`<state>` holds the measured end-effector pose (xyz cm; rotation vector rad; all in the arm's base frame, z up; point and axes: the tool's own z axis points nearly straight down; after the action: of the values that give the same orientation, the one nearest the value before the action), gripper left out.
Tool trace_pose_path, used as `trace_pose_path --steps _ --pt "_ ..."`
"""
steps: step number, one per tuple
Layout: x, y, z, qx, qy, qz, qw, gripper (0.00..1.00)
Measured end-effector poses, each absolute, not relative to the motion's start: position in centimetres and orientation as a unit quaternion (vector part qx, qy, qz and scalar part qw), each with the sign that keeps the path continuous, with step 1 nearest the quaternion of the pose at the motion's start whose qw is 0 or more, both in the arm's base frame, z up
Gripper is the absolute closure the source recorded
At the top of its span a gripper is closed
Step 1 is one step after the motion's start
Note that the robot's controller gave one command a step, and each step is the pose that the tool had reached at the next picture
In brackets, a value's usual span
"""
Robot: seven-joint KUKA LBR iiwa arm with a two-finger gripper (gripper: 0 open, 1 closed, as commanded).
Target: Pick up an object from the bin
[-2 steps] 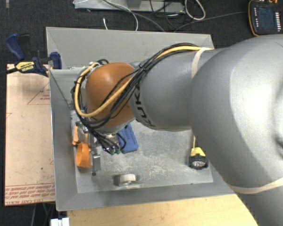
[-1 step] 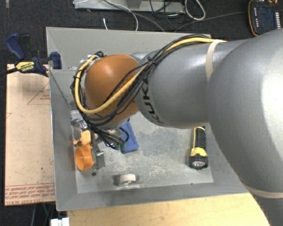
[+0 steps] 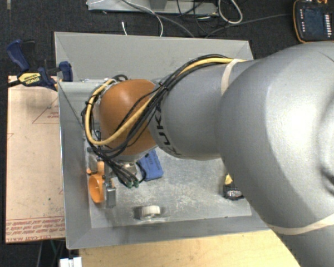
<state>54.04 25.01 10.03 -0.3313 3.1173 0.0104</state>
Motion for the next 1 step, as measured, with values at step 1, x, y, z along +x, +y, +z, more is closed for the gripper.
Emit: trace_pose_path --steps 1 --pt "55.51 24.47 7.61 -0.377 0.926 0.003 0.017 0.0"
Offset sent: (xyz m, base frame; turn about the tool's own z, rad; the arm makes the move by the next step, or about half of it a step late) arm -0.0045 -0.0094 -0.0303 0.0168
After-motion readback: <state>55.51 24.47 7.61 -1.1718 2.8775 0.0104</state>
